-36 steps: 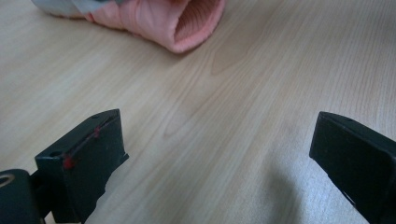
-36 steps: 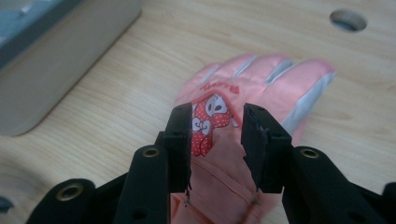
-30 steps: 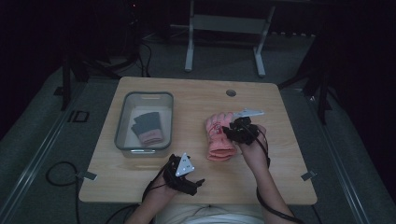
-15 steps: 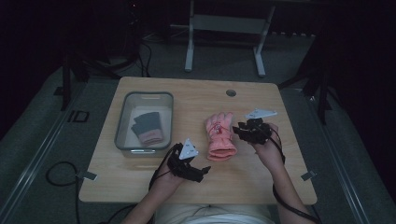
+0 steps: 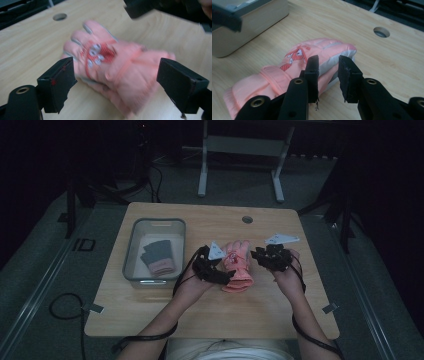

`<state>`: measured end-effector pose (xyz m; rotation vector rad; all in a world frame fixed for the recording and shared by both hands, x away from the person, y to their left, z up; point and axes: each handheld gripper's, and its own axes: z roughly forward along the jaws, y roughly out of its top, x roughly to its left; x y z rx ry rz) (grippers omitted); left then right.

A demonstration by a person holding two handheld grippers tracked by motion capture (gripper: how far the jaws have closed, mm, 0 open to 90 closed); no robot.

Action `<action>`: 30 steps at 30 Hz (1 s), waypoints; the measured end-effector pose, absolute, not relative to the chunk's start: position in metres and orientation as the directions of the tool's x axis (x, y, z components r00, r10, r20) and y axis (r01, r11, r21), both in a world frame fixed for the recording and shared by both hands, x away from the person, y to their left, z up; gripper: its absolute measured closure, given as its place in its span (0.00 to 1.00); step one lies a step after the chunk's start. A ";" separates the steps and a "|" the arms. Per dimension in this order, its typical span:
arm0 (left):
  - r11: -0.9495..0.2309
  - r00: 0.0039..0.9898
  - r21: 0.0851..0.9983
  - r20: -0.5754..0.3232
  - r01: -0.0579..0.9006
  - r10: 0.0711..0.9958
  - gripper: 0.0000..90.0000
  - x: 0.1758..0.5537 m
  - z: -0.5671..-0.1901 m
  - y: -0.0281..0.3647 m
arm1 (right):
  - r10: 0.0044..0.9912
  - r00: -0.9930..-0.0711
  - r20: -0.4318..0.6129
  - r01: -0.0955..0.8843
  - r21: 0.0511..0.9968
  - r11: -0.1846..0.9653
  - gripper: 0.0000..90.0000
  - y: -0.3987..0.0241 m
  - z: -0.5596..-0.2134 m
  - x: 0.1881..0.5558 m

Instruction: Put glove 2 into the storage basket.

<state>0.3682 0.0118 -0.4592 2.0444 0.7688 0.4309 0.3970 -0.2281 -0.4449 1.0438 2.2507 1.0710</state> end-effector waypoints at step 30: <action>-0.221 0.543 0.597 -0.437 0.771 0.717 0.35 0.448 -0.540 0.010 | 0.822 -0.544 0.167 0.694 0.640 0.330 0.48 -0.218 -0.513 0.439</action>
